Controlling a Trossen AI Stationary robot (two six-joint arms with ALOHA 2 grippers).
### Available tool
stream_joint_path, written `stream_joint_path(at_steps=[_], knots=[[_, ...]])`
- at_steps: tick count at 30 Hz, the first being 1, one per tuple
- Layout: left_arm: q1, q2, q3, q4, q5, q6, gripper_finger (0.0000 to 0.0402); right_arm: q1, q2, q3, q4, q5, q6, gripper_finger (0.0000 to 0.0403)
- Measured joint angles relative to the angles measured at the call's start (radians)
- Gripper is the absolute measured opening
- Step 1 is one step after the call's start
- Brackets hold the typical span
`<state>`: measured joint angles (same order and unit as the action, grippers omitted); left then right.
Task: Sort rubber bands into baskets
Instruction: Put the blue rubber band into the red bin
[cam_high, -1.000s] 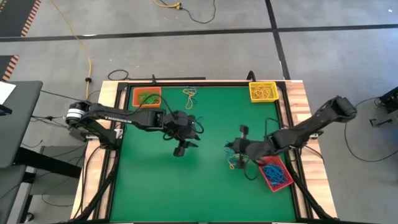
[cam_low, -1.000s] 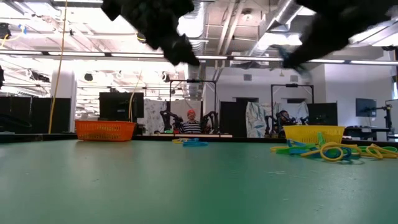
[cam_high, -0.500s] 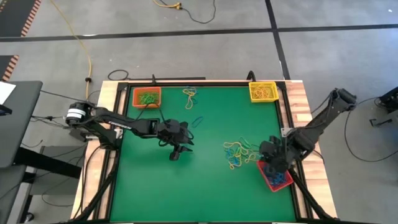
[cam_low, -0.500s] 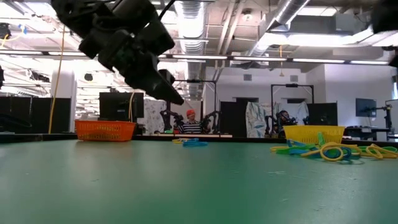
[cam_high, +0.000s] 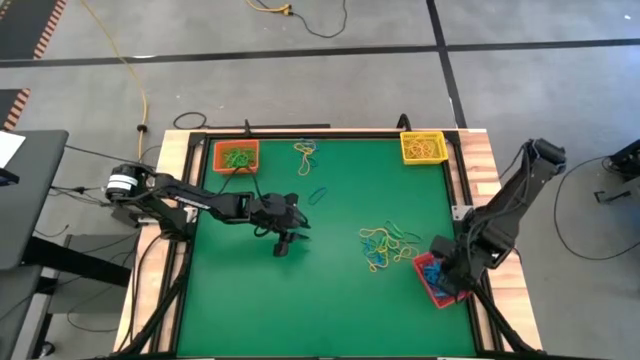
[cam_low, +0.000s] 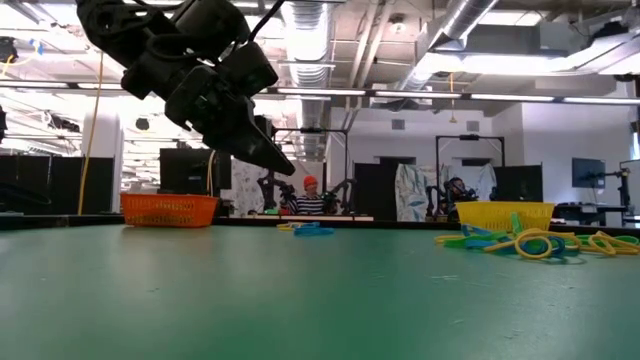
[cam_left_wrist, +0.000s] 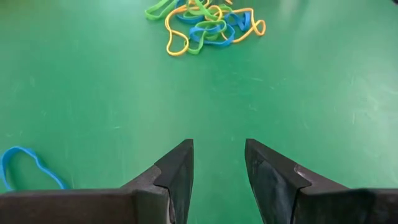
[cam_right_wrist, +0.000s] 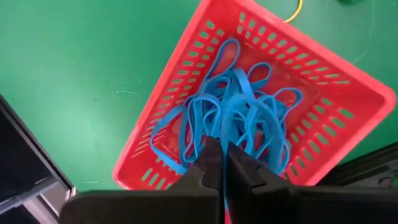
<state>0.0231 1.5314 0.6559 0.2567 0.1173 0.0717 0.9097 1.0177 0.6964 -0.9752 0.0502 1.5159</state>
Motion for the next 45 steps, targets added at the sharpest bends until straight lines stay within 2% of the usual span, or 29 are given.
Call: stream_joint_path(at_steps=[7,19,25,33,36,39,43,45], knots=[[0.000,0.000,0.000,-0.001,0.000,-0.007,0.0132,-0.001,0.031,0.000,0.034,-0.002,0.020,0.0057],[0.000,0.000,0.000,-0.004,0.001,-0.028,0.0132,-0.003,0.031,0.000,0.075,-0.003,0.032,0.0175],[0.000,0.000,0.000,-0.004,-0.011,-0.028,0.0132,-0.003,0.031,0.000,0.100,-0.003,0.036,0.0217],[0.000,0.000,0.000,-0.004,-0.027,-0.027,0.0132,-0.003,0.031,0.000,0.051,-0.077,0.065,0.0229],[0.000,0.000,0.000,-0.004,-0.037,-0.025,0.0132,-0.003,0.031,-0.001,0.029,-0.075,0.089,0.0226],[0.000,0.000,0.000,-0.004,-0.045,-0.024,0.0132,-0.005,0.031,0.000,0.105,-0.047,0.060,0.0224],[0.000,0.000,0.000,-0.002,-0.051,-0.024,0.0132,-0.035,0.053,-0.001,0.032,-0.093,0.094,0.0224],[0.000,0.000,0.000,0.005,-0.051,-0.024,0.0132,-0.041,0.065,-0.001,0.060,-0.098,0.071,0.0224]])
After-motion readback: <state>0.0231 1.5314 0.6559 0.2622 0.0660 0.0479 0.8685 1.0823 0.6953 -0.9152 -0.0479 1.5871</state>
